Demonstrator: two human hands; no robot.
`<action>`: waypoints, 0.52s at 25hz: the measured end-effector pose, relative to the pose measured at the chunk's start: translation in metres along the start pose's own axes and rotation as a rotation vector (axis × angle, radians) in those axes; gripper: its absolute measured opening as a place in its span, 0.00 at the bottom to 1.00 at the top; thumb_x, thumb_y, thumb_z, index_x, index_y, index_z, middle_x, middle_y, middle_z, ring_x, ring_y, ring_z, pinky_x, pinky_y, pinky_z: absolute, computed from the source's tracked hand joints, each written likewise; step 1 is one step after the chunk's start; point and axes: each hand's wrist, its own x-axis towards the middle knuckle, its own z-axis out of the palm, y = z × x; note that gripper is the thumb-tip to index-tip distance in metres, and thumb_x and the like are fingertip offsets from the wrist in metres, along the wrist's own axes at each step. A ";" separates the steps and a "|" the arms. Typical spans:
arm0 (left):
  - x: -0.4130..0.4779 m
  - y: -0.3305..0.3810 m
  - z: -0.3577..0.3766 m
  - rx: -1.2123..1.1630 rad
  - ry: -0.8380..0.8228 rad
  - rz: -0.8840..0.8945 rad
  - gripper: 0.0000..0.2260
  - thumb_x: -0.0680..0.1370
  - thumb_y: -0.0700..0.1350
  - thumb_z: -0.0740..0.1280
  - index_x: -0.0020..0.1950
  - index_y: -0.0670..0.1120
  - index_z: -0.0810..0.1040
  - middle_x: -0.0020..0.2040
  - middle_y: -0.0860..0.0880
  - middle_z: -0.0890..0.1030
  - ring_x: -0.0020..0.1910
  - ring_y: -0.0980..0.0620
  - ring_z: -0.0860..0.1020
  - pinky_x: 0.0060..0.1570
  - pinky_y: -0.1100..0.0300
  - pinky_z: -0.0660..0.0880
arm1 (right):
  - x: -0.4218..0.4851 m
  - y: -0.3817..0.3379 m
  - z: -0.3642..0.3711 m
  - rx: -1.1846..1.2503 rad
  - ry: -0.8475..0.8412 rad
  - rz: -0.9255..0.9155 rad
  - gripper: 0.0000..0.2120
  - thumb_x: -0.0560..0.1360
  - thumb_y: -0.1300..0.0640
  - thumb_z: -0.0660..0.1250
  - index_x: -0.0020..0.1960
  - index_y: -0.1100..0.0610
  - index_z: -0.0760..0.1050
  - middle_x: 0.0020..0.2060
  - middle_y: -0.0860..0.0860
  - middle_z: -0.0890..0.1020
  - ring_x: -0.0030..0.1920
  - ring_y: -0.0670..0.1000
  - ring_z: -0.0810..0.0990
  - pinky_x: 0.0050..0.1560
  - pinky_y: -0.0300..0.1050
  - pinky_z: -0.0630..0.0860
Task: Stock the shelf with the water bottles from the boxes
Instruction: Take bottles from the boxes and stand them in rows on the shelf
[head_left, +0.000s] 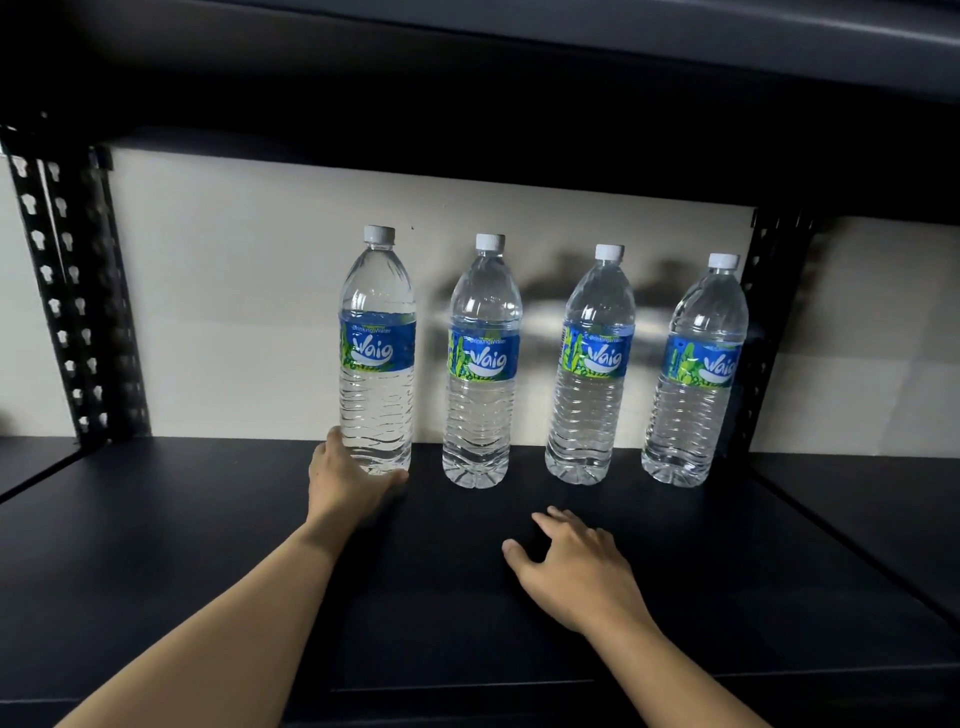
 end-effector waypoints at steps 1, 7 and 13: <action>0.000 -0.001 0.000 0.013 0.002 -0.002 0.41 0.62 0.51 0.81 0.70 0.42 0.68 0.65 0.41 0.74 0.69 0.42 0.69 0.67 0.49 0.67 | 0.000 0.000 0.000 0.002 0.000 0.002 0.32 0.79 0.36 0.55 0.78 0.50 0.59 0.79 0.45 0.57 0.78 0.49 0.55 0.77 0.50 0.53; -0.002 0.001 0.003 0.076 -0.024 -0.029 0.37 0.67 0.54 0.78 0.68 0.42 0.67 0.64 0.42 0.75 0.69 0.42 0.68 0.65 0.49 0.68 | 0.000 0.001 0.000 0.008 0.012 0.005 0.32 0.79 0.36 0.55 0.78 0.49 0.60 0.78 0.45 0.58 0.78 0.49 0.55 0.77 0.50 0.54; -0.005 0.005 0.000 0.121 -0.064 -0.052 0.35 0.68 0.53 0.78 0.66 0.40 0.66 0.65 0.40 0.74 0.68 0.41 0.68 0.63 0.49 0.68 | 0.001 0.000 0.002 0.008 0.014 0.009 0.32 0.78 0.36 0.56 0.78 0.50 0.61 0.78 0.46 0.59 0.77 0.49 0.57 0.77 0.50 0.54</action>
